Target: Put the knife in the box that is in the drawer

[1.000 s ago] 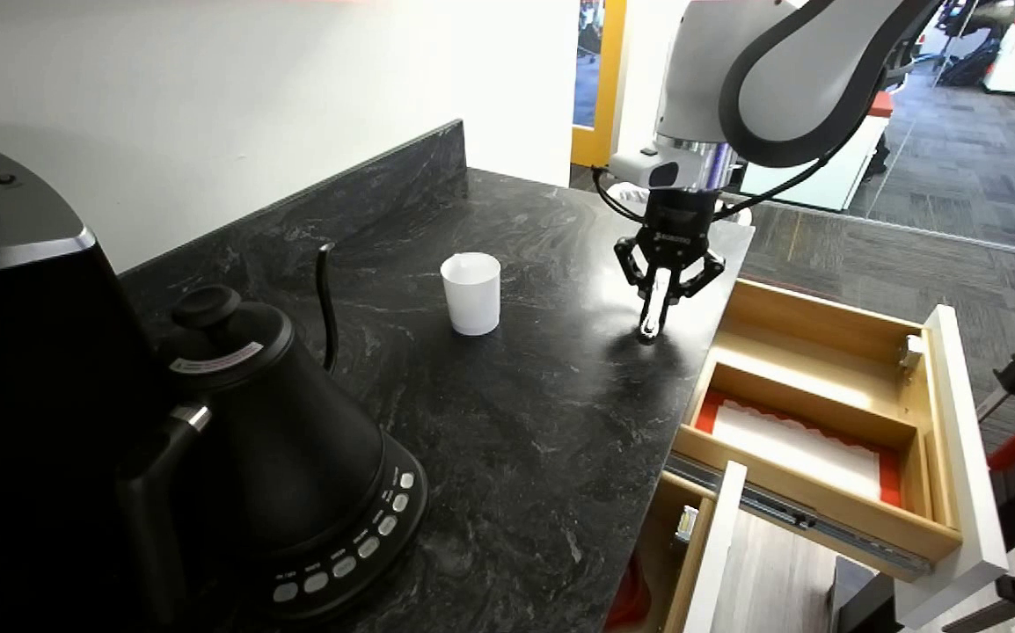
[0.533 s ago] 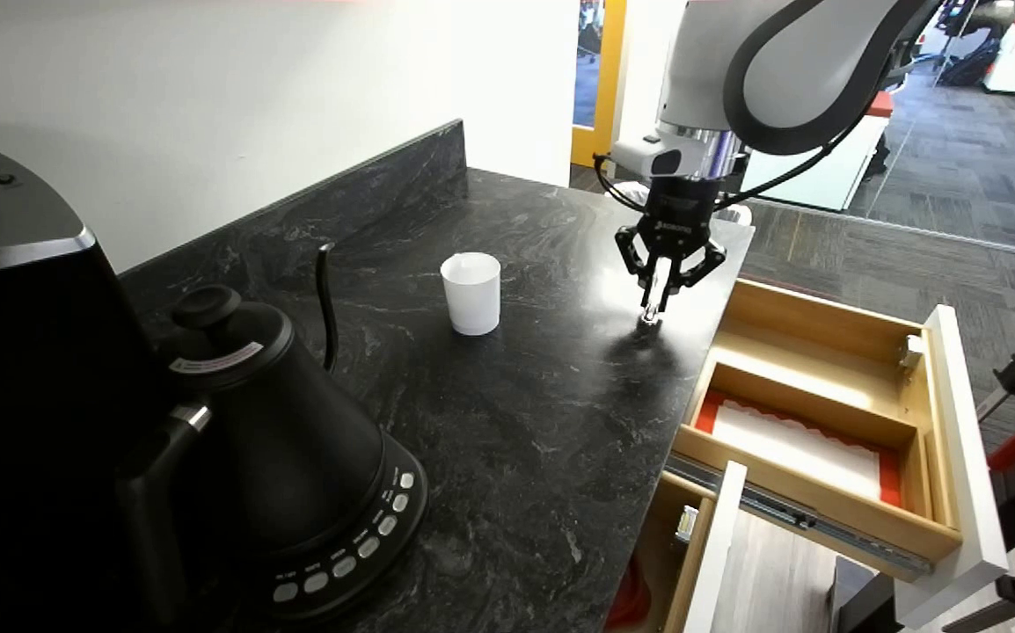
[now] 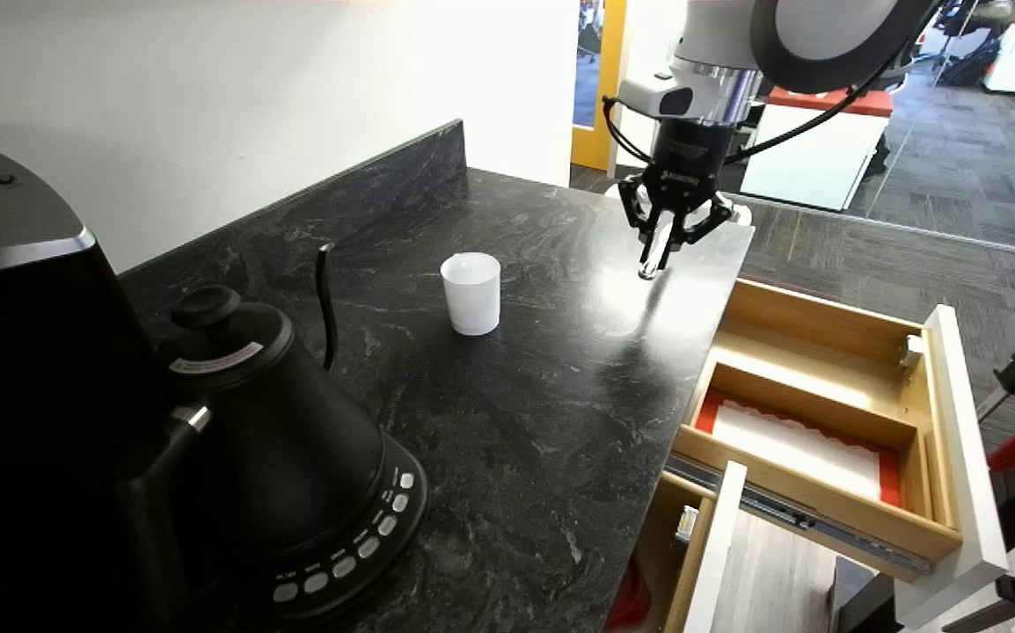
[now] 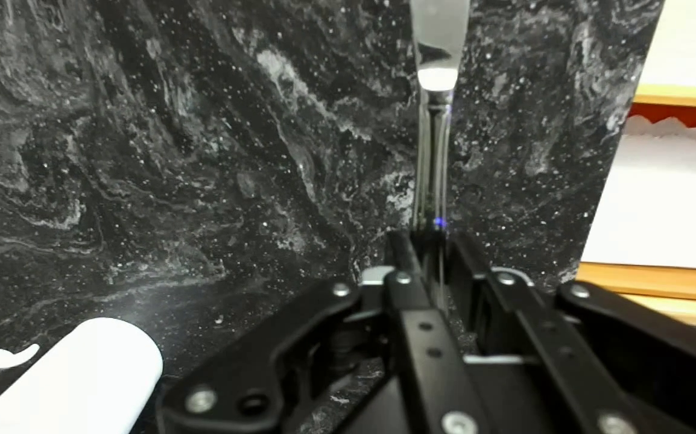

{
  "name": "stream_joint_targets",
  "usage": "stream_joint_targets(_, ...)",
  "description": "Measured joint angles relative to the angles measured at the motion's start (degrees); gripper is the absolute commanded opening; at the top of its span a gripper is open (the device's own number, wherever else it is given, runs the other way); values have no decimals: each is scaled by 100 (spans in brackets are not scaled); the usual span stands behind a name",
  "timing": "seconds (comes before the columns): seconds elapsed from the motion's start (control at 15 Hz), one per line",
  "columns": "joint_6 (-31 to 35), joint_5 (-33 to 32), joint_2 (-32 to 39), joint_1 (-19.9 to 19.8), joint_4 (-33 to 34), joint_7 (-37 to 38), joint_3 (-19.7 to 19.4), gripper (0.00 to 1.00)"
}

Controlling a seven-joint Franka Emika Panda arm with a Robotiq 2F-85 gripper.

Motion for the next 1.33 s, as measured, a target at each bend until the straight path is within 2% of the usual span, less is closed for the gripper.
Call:
stream_joint_targets(0.33, -77, -315, -259, 326, -354, 159, -234, 8)
stream_joint_targets(0.53, -114, -563, -433, 421, -612, 112, -248, 8)
stream_joint_targets(1.07, -613, -1201, -1382, 438, -1501, -810, -365, 8)
stream_joint_targets(1.33, -944, -1333, -1841, 623, -1779, -1375, -368, 8)
